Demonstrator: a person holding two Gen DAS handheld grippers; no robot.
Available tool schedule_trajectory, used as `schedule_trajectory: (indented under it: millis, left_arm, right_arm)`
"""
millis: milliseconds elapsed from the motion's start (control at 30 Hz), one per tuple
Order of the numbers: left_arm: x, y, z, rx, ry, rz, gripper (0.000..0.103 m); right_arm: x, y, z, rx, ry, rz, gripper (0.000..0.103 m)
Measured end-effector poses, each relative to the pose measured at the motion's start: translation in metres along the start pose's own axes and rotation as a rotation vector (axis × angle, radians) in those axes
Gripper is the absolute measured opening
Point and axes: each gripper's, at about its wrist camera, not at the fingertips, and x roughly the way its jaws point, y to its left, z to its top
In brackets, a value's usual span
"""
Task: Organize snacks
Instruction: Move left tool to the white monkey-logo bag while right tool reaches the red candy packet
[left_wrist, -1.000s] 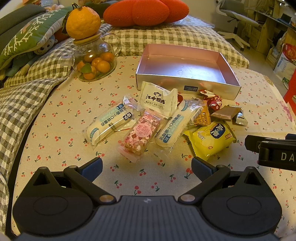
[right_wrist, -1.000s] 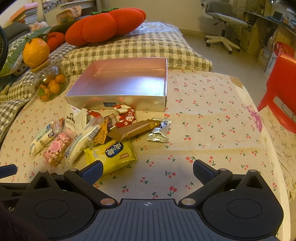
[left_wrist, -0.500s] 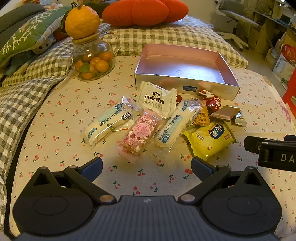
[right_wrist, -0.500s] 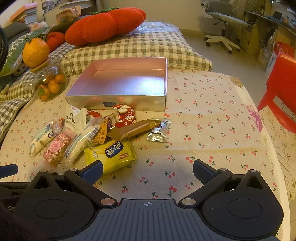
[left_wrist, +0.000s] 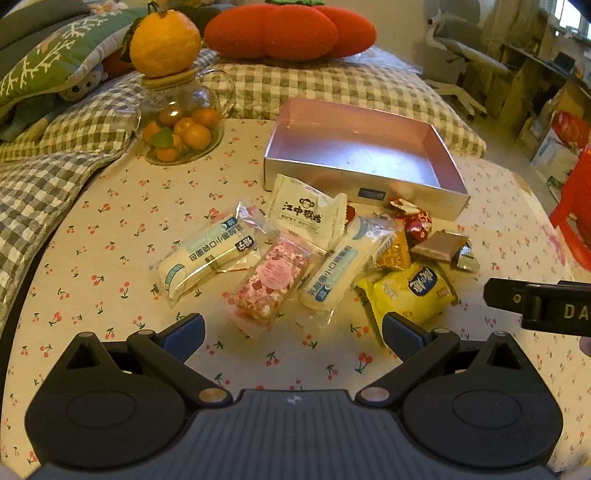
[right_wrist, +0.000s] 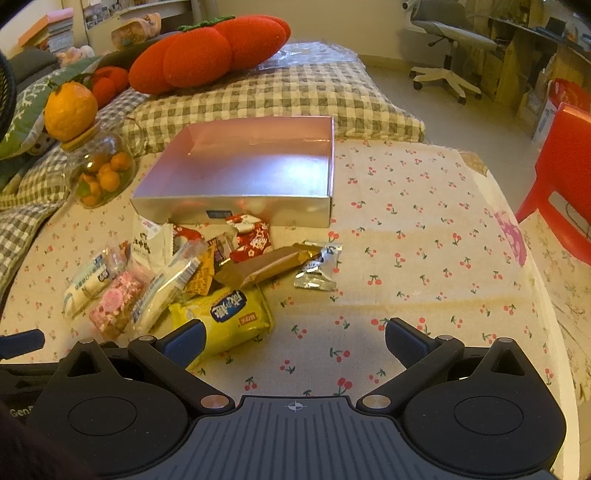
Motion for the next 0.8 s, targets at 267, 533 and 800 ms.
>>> schedule_trajectory:
  millis: [267,533,800]
  left_arm:
    - [0.005,0.008,0.022,0.015,0.040,-0.027,0.097]
    - [0.015,0.025,0.046,-0.025,0.055,-0.053,0.096]
    - [0.038,0.040,0.060,-0.152,0.059,-0.165,0.088]
  right_arm:
    - [0.006,-0.016,0.024,0.061,0.050,0.086,0.103]
    - [0.018,-0.020,0.045,0.106,0.079,0.169,0.102]
    - [0.043,-0.026,0.058,0.148,0.030,0.232,0.100]
